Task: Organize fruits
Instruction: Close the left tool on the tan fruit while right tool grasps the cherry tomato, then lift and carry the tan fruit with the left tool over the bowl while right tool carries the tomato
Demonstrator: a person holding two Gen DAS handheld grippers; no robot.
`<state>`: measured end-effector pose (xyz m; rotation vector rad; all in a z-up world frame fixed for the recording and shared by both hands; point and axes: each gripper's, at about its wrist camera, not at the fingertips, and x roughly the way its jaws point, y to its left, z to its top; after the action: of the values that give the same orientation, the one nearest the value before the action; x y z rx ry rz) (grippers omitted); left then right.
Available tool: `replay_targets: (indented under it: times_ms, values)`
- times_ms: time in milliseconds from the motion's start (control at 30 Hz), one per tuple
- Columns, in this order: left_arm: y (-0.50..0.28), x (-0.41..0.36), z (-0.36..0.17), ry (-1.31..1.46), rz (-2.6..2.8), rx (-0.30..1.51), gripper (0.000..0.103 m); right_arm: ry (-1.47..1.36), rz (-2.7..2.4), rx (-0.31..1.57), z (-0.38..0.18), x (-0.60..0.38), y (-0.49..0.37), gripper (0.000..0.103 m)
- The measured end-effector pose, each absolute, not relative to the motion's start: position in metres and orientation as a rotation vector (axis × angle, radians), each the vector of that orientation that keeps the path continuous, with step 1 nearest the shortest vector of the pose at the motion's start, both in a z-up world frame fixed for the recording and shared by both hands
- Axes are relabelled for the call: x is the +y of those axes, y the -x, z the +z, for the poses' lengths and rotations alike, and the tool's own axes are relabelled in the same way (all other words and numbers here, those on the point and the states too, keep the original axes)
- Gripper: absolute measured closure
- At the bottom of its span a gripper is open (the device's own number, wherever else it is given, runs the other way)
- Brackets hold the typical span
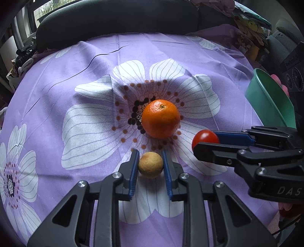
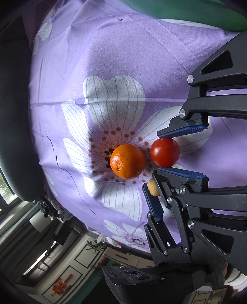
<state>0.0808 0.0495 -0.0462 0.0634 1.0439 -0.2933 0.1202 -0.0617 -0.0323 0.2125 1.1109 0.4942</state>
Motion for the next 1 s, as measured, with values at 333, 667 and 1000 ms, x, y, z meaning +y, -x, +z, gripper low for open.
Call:
replay_targets:
  times_ms: [333, 667, 1000]
  values:
    - [-0.042, 0.047, -0.022, -0.023, -0.312, 0.971, 0.079, -0.165, 0.489, 1.009, -0.007, -0.076, -0.076, 0.070]
    - [-0.001, 0.042, -0.015, 0.038, -0.302, 0.949, 0.079, -0.173, 0.489, 0.983, -0.001, -0.086, -0.040, 0.070]
    - [0.026, 0.035, -0.013, 0.067, -0.290, 0.956, 0.079, -0.135, 0.495, 0.952, 0.005, -0.091, -0.016, 0.070]
